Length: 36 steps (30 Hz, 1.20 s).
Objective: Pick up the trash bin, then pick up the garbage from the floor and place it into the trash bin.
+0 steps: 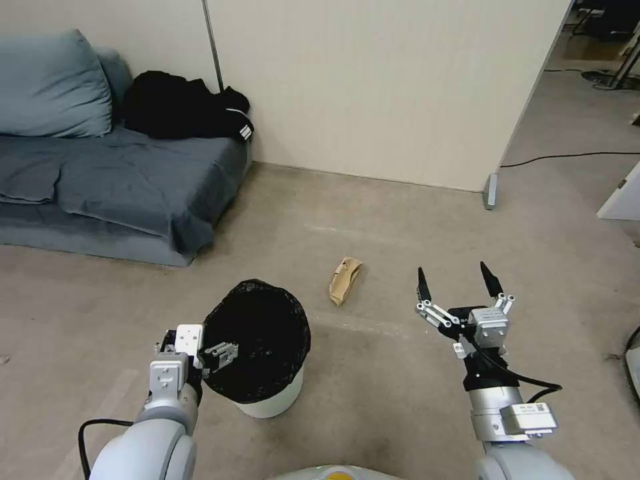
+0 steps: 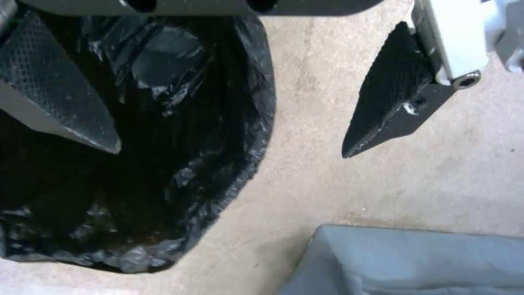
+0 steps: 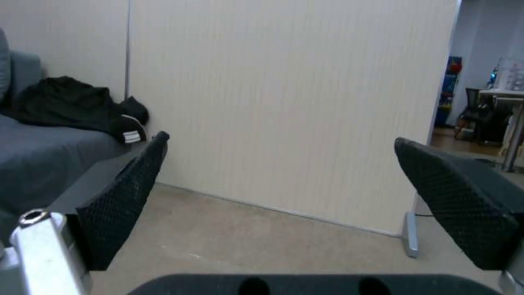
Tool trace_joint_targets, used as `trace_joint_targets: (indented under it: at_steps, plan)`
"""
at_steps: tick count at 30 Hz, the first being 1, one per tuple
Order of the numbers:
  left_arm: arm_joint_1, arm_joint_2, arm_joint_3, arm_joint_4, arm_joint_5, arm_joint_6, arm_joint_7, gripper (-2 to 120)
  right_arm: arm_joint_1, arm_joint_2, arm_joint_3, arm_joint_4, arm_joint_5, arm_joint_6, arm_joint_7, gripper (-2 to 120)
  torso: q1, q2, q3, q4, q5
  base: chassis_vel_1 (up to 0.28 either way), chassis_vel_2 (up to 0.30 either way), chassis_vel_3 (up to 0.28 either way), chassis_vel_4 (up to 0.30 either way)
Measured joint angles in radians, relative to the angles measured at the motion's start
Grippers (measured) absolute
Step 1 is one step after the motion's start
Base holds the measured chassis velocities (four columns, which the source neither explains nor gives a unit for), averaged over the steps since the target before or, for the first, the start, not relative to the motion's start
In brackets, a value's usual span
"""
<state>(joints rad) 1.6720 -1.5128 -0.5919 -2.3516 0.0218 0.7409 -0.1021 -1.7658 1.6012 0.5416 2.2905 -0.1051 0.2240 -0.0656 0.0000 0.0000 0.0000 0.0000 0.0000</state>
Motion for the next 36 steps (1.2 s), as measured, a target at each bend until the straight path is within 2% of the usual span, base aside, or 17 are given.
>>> trace_joint_targets:
  at_steps: [11,15,19,33,36]
  plan:
    - [-0.049,-0.011,-0.022,0.08,-0.023,-0.003,-0.003,99,-0.004,-0.002,-0.004,-0.004,-0.028,0.033,0.013,100,0.0,0.0,0.0,0.0,0.0,0.0,0.0,0.0,0.0]
    - [-0.082,-0.027,-0.027,0.157,-0.031,-0.004,-0.005,97,-0.011,-0.008,-0.007,-0.002,-0.047,0.045,0.007,100,0.0,0.0,0.0,0.0,0.0,0.0,0.0,0.0,0.0]
    - [-0.092,-0.031,-0.028,0.199,-0.035,-0.004,-0.005,97,-0.015,-0.009,-0.008,0.003,-0.053,0.051,0.002,100,0.0,0.0,0.0,0.0001,0.0,0.0,0.0,0.0,0.0]
    - [-0.126,-0.025,-0.056,0.273,-0.074,-0.005,-0.03,98,-0.036,0.002,-0.002,0.011,-0.075,0.067,-0.002,100,0.0,0.0,0.0,0.0,0.0,0.0,0.0,0.0,0.0]
    - [-0.13,-0.025,-0.062,0.281,-0.078,-0.005,-0.033,95,-0.038,0.002,0.0,0.011,-0.076,0.067,-0.003,100,0.0,0.0,0.0,0.0,0.0,0.0,0.0,0.0,0.0]
